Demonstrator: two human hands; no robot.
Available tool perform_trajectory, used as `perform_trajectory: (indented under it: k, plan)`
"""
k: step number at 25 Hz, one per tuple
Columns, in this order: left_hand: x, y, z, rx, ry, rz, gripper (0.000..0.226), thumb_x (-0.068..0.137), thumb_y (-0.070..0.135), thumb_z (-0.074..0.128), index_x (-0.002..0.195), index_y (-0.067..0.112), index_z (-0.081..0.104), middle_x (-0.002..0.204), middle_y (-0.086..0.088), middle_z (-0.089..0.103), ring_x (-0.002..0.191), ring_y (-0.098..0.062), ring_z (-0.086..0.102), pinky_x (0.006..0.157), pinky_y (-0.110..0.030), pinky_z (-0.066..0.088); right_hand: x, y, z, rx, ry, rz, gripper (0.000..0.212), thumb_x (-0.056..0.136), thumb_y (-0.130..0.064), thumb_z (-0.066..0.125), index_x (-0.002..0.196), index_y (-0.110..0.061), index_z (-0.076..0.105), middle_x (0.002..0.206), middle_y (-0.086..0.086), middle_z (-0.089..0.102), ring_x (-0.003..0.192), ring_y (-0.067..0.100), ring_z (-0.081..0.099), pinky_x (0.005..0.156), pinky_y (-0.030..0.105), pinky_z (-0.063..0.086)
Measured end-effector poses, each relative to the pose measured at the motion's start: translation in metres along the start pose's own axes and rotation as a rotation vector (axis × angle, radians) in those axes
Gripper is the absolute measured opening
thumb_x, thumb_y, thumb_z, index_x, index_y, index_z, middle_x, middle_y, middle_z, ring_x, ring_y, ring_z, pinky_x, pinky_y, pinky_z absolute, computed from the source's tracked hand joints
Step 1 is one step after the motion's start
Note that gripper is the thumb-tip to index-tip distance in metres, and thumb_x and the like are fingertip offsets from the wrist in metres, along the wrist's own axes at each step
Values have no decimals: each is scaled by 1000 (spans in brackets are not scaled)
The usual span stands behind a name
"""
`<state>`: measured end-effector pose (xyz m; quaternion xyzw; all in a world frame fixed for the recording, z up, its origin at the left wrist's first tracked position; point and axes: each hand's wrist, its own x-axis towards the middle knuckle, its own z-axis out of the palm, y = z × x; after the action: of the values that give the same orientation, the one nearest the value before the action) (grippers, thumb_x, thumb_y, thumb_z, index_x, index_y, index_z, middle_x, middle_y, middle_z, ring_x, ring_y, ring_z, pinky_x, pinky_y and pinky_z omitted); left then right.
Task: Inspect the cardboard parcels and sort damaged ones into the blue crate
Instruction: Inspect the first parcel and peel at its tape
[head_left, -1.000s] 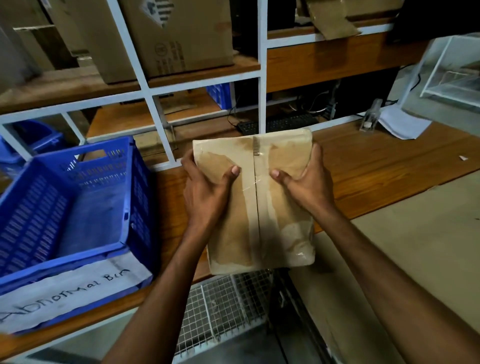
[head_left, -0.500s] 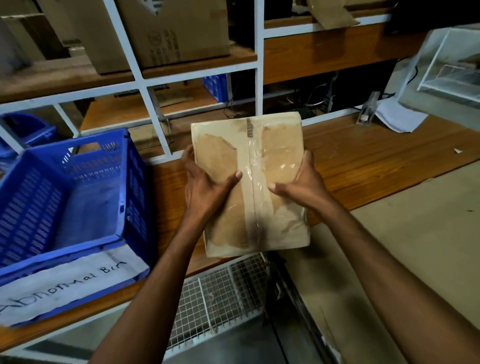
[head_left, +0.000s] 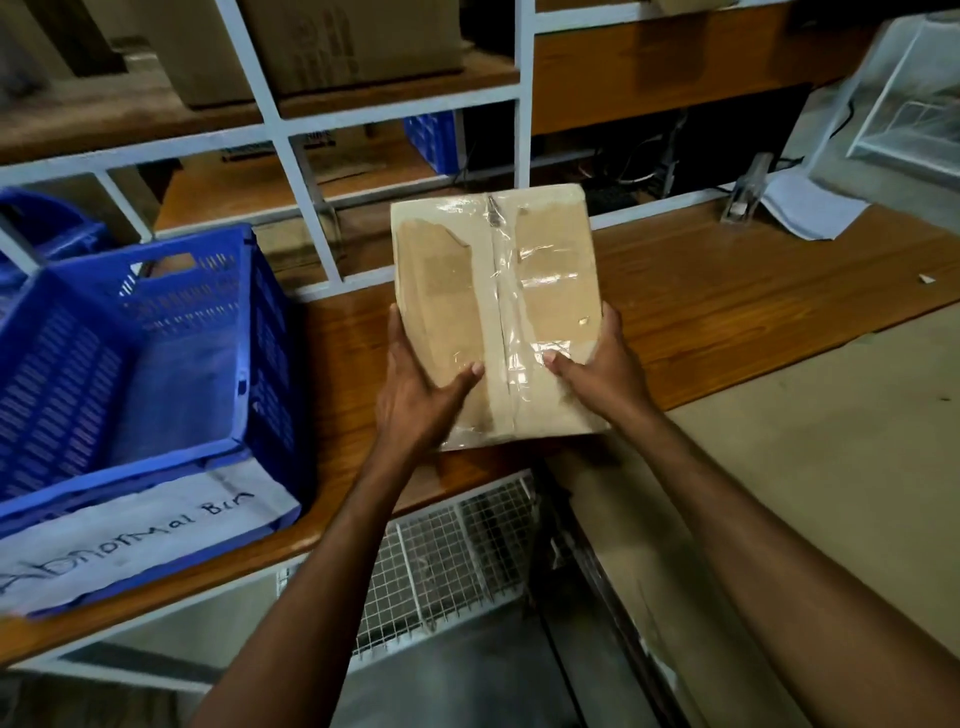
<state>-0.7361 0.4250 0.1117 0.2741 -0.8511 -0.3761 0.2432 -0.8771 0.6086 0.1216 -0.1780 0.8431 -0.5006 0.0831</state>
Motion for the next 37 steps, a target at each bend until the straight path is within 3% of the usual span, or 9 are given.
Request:
perform_trajectory:
  k: [4, 8, 12, 16, 21, 26, 31, 34, 37]
  plan:
    - [0, -10, 0, -13, -29, 5, 124, 79, 68, 78, 160, 42, -13, 168, -4, 29, 141, -34, 47, 102, -45, 48, 2, 5, 1, -11, 15, 17, 98, 83, -30, 85, 157, -27, 22, 142, 2, 56, 124, 24, 56, 92, 32, 44]
    - [0, -24, -14, -171, -255, 6, 137, 77, 48, 90, 158, 46, -21, 169, -2, 17, 147, -20, 35, 117, -49, 41, 2, 11, -10, 77, -192, 86, 118, 74, -16, 91, 159, -30, 10, 143, -3, 48, 130, 19, 48, 105, 40, 44]
    - [-2, -23, -11, -105, -199, -32, 120, 84, 56, 81, 161, 42, -10, 162, -3, 35, 135, -26, 50, 105, -50, 52, -3, 13, -5, 37, -90, 64, 107, 78, -26, 89, 160, -29, 19, 147, -1, 51, 131, 23, 51, 104, 47, 50]
    - [-3, -23, -6, -118, -143, -75, 110, 78, 74, 71, 161, 43, 7, 157, -1, 45, 131, -29, 55, 101, -55, 54, -2, 14, -8, 98, -176, 64, 110, 77, -28, 89, 161, -34, 18, 149, -3, 51, 134, 23, 50, 105, 53, 50]
    - [-18, -32, -7, -159, -171, -48, 109, 80, 74, 72, 161, 45, 6, 151, 3, 54, 123, -20, 63, 95, -49, 59, -7, 24, -12, 114, -259, 24, 105, 85, -31, 83, 163, -32, 13, 153, -2, 48, 137, 21, 47, 110, 49, 46]
    - [-29, -18, -3, -10, -11, -79, 99, 87, 67, 69, 164, 30, 20, 146, -4, 60, 118, -20, 66, 85, -30, 56, -22, 19, -5, 35, -76, -13, 100, 79, -58, 77, 161, -27, 29, 153, 1, 50, 136, 21, 49, 104, 43, 52]
    - [-24, 50, -37, -139, 282, -33, 65, 87, 67, 70, 136, 28, 55, 111, 9, 75, 95, 2, 70, 78, -25, 60, -26, -43, -33, 107, 237, -83, 79, 85, -60, 72, 150, -24, 44, 111, -16, 62, 90, -1, 60, 72, 23, 53]
    - [-15, 82, -50, -96, 347, -14, 49, 92, 68, 62, 121, 28, 58, 92, 14, 71, 79, 6, 66, 66, -14, 49, -20, -77, -43, 53, 283, -95, 70, 85, -62, 71, 139, -22, 54, 109, -12, 63, 94, 9, 62, 72, 26, 46]
    - [-2, 95, -60, -85, 339, -57, 57, 93, 64, 63, 131, 22, 54, 96, 17, 65, 87, -6, 65, 75, -23, 43, -6, -89, -50, 30, 262, -74, 67, 80, -64, 76, 131, -25, 60, 116, -8, 70, 105, 18, 66, 84, 31, 50]
